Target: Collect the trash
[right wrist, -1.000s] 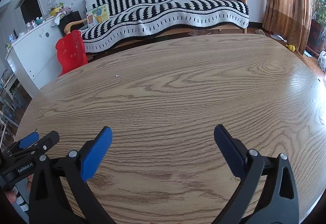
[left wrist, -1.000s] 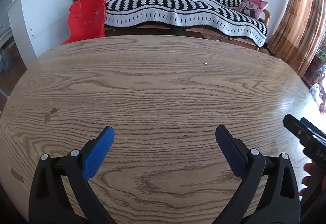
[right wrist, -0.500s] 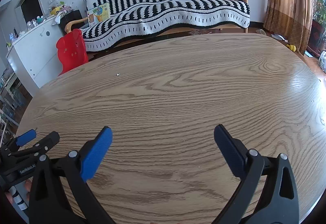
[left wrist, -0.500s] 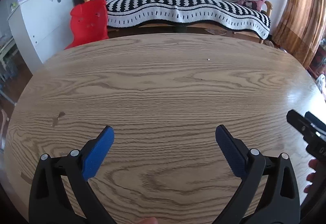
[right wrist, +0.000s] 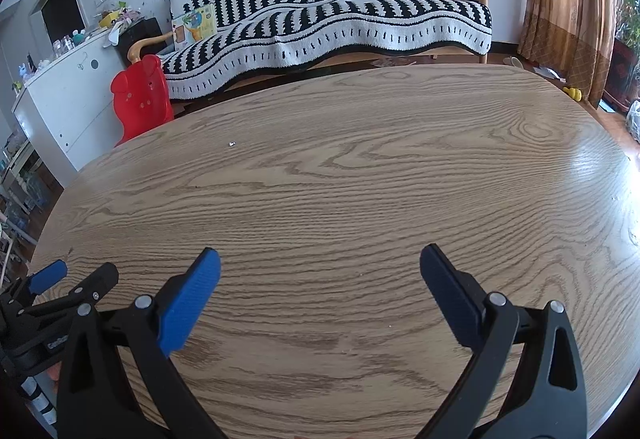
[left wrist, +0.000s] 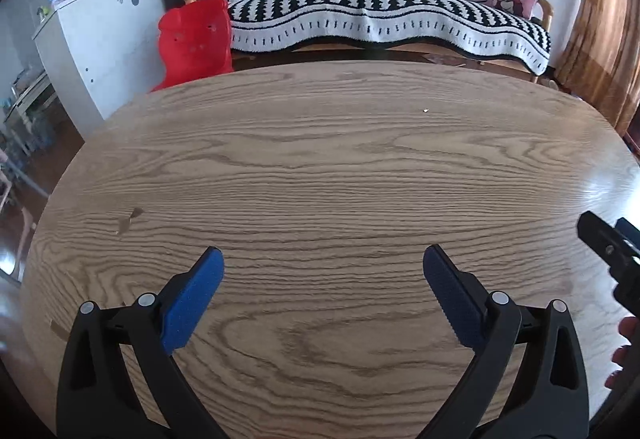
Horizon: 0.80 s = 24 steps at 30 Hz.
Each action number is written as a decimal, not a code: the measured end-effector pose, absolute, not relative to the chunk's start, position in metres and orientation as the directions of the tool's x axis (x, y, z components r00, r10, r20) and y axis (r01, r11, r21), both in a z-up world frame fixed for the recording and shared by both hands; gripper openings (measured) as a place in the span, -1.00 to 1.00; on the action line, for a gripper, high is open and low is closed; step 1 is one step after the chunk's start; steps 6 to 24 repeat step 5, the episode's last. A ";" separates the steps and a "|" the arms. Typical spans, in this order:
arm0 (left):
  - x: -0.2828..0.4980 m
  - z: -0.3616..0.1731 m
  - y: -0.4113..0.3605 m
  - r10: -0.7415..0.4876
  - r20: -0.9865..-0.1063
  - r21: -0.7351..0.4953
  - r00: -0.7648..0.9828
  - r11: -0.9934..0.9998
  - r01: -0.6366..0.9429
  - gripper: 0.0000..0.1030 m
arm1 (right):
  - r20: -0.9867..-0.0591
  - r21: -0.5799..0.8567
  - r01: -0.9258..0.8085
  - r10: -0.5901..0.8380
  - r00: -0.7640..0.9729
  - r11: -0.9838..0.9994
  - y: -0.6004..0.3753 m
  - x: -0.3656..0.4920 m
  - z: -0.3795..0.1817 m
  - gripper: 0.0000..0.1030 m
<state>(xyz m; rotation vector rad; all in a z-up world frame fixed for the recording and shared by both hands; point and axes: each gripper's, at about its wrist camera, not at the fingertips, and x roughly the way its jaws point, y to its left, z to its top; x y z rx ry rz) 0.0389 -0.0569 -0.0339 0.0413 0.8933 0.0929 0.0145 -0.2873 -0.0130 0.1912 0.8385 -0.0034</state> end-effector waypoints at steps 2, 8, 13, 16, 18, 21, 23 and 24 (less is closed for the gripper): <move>0.040 -0.037 -0.055 0.089 -0.774 0.066 0.627 0.996 -0.059 0.88 | -0.742 0.164 0.082 0.068 0.667 0.983 -0.289 0.015 -0.014 0.87; 0.043 -0.042 -0.053 0.087 -0.784 0.070 0.615 0.996 -0.052 0.88 | -0.749 0.148 0.091 0.051 0.661 0.985 -0.291 0.017 -0.017 0.87; 0.043 -0.042 -0.053 0.087 -0.784 0.070 0.615 0.996 -0.052 0.88 | -0.749 0.148 0.091 0.051 0.661 0.985 -0.291 0.017 -0.017 0.87; 0.043 -0.042 -0.053 0.087 -0.784 0.070 0.615 0.996 -0.052 0.88 | -0.749 0.148 0.091 0.051 0.661 0.985 -0.291 0.017 -0.017 0.87; 0.043 -0.042 -0.053 0.087 -0.784 0.070 0.615 0.996 -0.052 0.88 | -0.749 0.148 0.091 0.051 0.661 0.985 -0.291 0.017 -0.017 0.87; 0.043 -0.042 -0.053 0.087 -0.784 0.070 0.615 0.996 -0.052 0.88 | -0.749 0.148 0.091 0.051 0.661 0.985 -0.291 0.017 -0.017 0.87; 0.043 -0.042 -0.053 0.087 -0.784 0.070 0.615 0.996 -0.052 0.88 | -0.749 0.148 0.091 0.051 0.661 0.985 -0.291 0.017 -0.017 0.87; 0.043 -0.042 -0.053 0.087 -0.784 0.070 0.615 0.996 -0.052 0.88 | -0.749 0.148 0.091 0.051 0.661 0.985 -0.291 0.017 -0.017 0.87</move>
